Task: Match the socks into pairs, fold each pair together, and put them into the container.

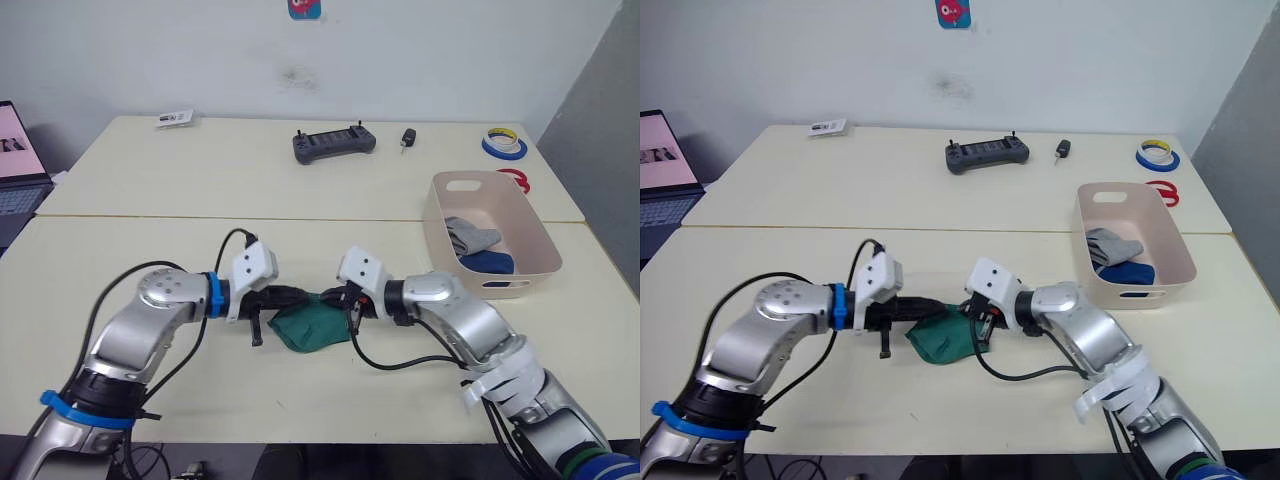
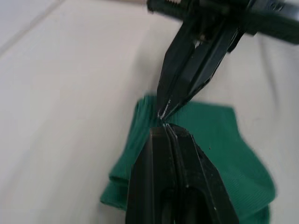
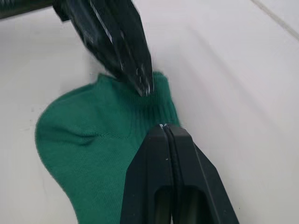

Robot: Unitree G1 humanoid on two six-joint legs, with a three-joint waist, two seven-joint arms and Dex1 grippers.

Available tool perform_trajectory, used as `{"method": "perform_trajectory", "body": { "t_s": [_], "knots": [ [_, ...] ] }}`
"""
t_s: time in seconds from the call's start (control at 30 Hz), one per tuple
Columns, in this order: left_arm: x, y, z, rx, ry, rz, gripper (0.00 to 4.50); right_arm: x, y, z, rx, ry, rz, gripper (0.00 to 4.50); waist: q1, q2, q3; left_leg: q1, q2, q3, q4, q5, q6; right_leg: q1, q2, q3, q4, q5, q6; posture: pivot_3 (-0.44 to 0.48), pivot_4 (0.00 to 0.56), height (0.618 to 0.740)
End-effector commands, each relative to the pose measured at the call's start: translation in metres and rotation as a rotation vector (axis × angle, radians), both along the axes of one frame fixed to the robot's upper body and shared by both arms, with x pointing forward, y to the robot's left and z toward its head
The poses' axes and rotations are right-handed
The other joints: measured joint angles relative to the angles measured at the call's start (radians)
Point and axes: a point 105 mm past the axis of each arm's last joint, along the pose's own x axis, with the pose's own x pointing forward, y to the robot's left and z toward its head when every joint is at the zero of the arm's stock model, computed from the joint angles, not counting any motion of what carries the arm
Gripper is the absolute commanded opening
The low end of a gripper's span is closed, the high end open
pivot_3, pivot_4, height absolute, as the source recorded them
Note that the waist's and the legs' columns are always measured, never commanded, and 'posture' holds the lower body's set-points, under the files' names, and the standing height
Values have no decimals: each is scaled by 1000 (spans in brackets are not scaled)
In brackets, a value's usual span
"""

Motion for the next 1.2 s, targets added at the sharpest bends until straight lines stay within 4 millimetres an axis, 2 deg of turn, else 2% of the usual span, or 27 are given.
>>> {"method": "perform_trajectory", "body": {
  "t_s": [0.03, 0.17, 0.27, 0.33, 0.43, 0.5, 0.6, 0.73, 0.83, 0.93, 1.03, 1.2],
  "knots": [
    [12, 10, -13, 69, -29, 43, 0, 4, -3, 0, -26, -39, 4, 57, 2, 0, 0, 0, 0, 0, 0, 0, 0, 0, 0, 0, 0, 0, 0, 0, 150, 740],
    [15, 23, -22, 113, -40, 64, 0, 5, -18, -4, -58, -37, -12, 57, 2, 0, 0, 0, 0, 0, 1, 0, 0, 0, -1, 0, 0, 0, 0, 0, 150, 740],
    [11, 27, -11, 67, -47, 59, 0, 6, -31, 1, -62, -62, -19, 57, 2, 0, 0, 0, 0, 0, 1, 0, 0, 1, -1, 0, 0, 0, 0, 0, 150, 740],
    [6, 25, 2, 35, -70, 22, 0, 2, -31, 13, -23, -99, 7, 57, 0, 0, 0, 0, 0, 0, 0, 0, 0, 1, -1, 0, 0, 0, 0, 0, 150, 740],
    [-10, 10, 25, -28, -75, -71, 0, -10, -22, 29, 39, -121, 69, 57, 0, 0, 0, 0, 1, -1, 0, 0, 0, 0, -1, 0, 0, 0, 0, 0, 150, 740],
    [-19, 2, 27, -15, -66, -123, 0, -17, -14, 31, 52, -116, 107, 57, 1, 0, 0, -1, 1, -1, 0, 0, 0, 1, -1, 0, 0, 0, 0, 0, 150, 740],
    [-22, -2, 18, 5, -51, -119, 0, -27, -2, 23, 48, -92, 157, 57, 1, 0, 0, 0, 0, -1, 0, 0, 0, 1, -1, 1, 0, 0, 0, 0, 150, 740],
    [-20, 4, -9, 55, -10, -79, 0, -37, 5, 4, -7, -56, 209, 57, 1, 0, 0, 0, 0, -1, 0, 0, 0, 1, -1, 0, 0, 0, 0, 0, 150, 740],
    [-18, 17, -29, 114, 11, -42, 0, -38, 2, -7, -46, -37, 204, 57, 1, 0, 0, 0, 0, -1, 0, 0, 0, 1, -1, 0, 0, 0, 0, 0, 150, 740],
    [-17, 29, -37, 130, 21, -8, 0, -34, -11, -13, -98, -40, 173, 57, 2, 0, 0, 0, 0, -1, 1, 0, 0, 1, -1, 0, 0, 0, 0, 0, 150, 740],
    [-17, 36, -36, 131, 19, 1, 0, -31, -25, -14, -131, -47, 146, 57, 1, 0, 0, 1, 0, -1, 0, 0, 0, 1, -1, 0, 0, 0, 0, 0, 150, 740],
    [-22, 29, -10, 23, 6, -4, 0, -39, -36, 4, -63, -3, 130, 57, 0, 0, 0, 1, 1, -2, 0, 0, 0, 1, 0, 0, 0, 0, 0, 0, 150, 740]
  ]
}}
